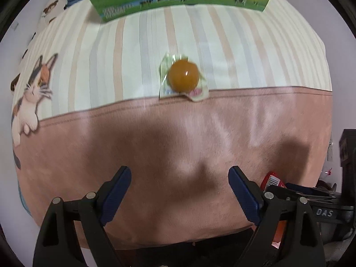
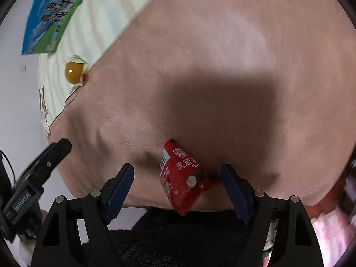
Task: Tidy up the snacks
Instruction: 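Grasp the small red pack with the right gripper while the left grasps the orange candy, then carry the red pack and orange candy into the box and open both grippers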
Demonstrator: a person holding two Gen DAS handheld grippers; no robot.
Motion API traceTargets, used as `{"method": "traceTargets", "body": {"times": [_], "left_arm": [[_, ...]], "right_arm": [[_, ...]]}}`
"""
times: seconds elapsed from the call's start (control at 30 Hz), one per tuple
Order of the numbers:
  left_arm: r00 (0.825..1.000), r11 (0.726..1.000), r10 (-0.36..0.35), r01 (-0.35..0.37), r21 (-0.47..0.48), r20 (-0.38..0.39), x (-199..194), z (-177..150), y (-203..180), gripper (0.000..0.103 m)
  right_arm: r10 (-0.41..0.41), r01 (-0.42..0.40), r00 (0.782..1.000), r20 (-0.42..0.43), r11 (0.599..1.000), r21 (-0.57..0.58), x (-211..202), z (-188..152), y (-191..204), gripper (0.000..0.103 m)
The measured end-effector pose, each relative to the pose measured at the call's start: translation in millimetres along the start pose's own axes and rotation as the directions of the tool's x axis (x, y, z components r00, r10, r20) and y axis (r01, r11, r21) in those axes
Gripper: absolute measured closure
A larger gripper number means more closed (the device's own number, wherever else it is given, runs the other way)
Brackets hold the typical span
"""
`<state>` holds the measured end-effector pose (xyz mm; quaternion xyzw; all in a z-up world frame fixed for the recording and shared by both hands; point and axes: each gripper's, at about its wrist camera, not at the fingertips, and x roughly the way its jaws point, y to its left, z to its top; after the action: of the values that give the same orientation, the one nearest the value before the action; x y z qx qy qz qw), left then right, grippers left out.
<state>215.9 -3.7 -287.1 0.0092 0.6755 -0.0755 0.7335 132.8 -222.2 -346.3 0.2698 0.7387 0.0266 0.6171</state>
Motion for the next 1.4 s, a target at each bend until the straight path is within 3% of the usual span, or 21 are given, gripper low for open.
{"method": "traceTargets", "body": {"times": [0.07, 0.13, 0.23, 0.5, 0.7, 0.83, 0.93, 1.03, 1.13, 1.4], "left_arm": [[1.000, 1.000, -0.002, 0.002, -0.011, -0.012, 3.8, -1.7, 1.1, 0.014], [1.000, 1.000, -0.008, 0.008, -0.030, -0.017, 6.3, -1.8, 4.0, 0.014], [1.000, 0.997, -0.023, 0.022, -0.073, -0.017, 7.3, 1.6, 10.8, 0.014], [0.999, 0.982, -0.048, 0.048, -0.180, -0.001, 4.7, 42.8, 41.4, 0.014], [0.991, 0.962, -0.133, 0.129, -0.242, -0.002, 17.1, 86.9, 50.7, 0.014], [0.988, 0.956, -0.156, 0.146, -0.255, -0.017, 34.4, 107.1, 49.9, 0.014], [0.987, 0.958, -0.158, 0.145, -0.246, -0.035, 52.3, 113.5, 46.8, 0.024], [0.991, 0.973, -0.135, 0.127, -0.190, -0.028, 63.3, 115.5, 38.5, 0.025], [0.995, 0.988, -0.099, 0.096, -0.120, -0.018, 63.2, 113.2, 31.5, 0.048], [0.991, 0.982, -0.133, 0.131, -0.135, -0.001, 40.2, 106.3, 33.5, 0.050]], "right_arm": [[0.003, -0.003, 1.000, -0.013, 1.000, 0.008, 7.8, -0.3, -5.0, 0.031], [-0.015, 0.015, 1.000, -0.015, 1.000, -0.021, 11.8, 0.4, -1.1, 0.048], [-0.024, 0.024, 1.000, -0.002, 0.997, -0.073, 11.5, -3.9, 9.5, 0.051], [0.049, -0.038, 0.994, 0.093, 0.993, -0.115, -15.6, 10.1, 42.2, 0.052], [0.038, -0.011, 0.979, 0.201, 0.991, -0.134, -45.5, 56.5, 60.4, 0.052], [0.020, 0.009, 0.973, 0.231, 0.992, -0.124, -49.7, 85.7, 67.5, 0.052], [0.008, 0.022, 0.971, 0.238, 0.992, -0.122, -47.0, 96.6, 73.0, 0.052], [0.003, 0.026, 0.972, 0.237, 0.993, -0.117, -41.8, 103.9, 74.1, 0.052], [0.006, 0.021, 0.971, 0.237, 0.993, -0.113, -39.6, 105.4, 77.2, 0.052], [0.023, 0.011, 0.967, 0.252, 0.991, -0.135, -48.4, 103.9, 85.0, 0.052]]}}
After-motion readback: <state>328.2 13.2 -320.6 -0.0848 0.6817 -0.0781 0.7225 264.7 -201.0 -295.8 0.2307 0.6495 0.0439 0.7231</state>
